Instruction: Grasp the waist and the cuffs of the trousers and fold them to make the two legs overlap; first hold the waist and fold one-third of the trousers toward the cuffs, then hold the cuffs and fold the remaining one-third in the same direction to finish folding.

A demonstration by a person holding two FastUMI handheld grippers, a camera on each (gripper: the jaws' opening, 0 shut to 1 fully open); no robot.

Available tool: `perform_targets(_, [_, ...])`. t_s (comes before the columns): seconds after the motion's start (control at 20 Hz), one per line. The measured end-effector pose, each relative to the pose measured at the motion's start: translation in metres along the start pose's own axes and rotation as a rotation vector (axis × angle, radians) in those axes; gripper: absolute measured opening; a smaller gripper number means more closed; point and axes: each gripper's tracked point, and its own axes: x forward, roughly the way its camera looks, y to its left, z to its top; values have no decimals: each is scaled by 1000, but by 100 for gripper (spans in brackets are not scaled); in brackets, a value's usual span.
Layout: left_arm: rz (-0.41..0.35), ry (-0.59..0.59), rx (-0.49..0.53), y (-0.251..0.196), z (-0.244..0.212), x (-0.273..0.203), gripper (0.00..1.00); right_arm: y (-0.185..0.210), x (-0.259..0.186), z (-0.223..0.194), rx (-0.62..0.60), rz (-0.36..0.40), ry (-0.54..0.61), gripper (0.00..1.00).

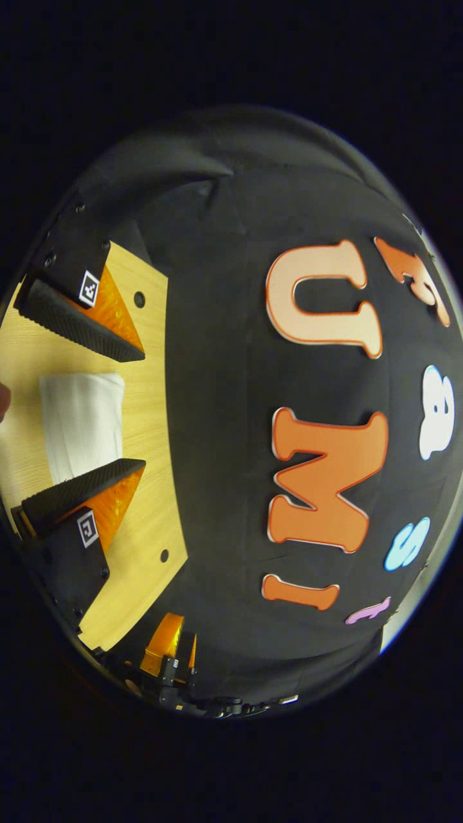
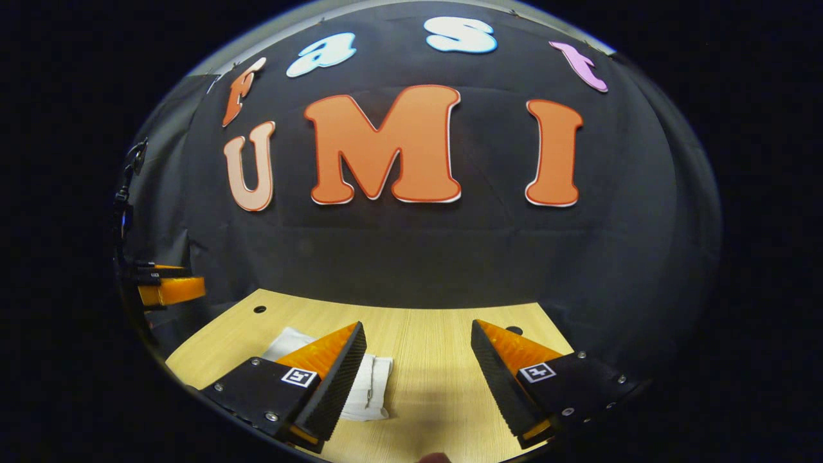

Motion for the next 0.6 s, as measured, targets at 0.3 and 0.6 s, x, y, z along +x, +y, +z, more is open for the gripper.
perform_targets(0.3, [9, -152, -4, 15, 31, -37, 100, 50, -14, 26, -15, 35, -64, 98])
perform_targets(0.6, [-8, -372, 73, 13, 89, -63, 98, 74, -16, 29, -18, 39, -61, 98])
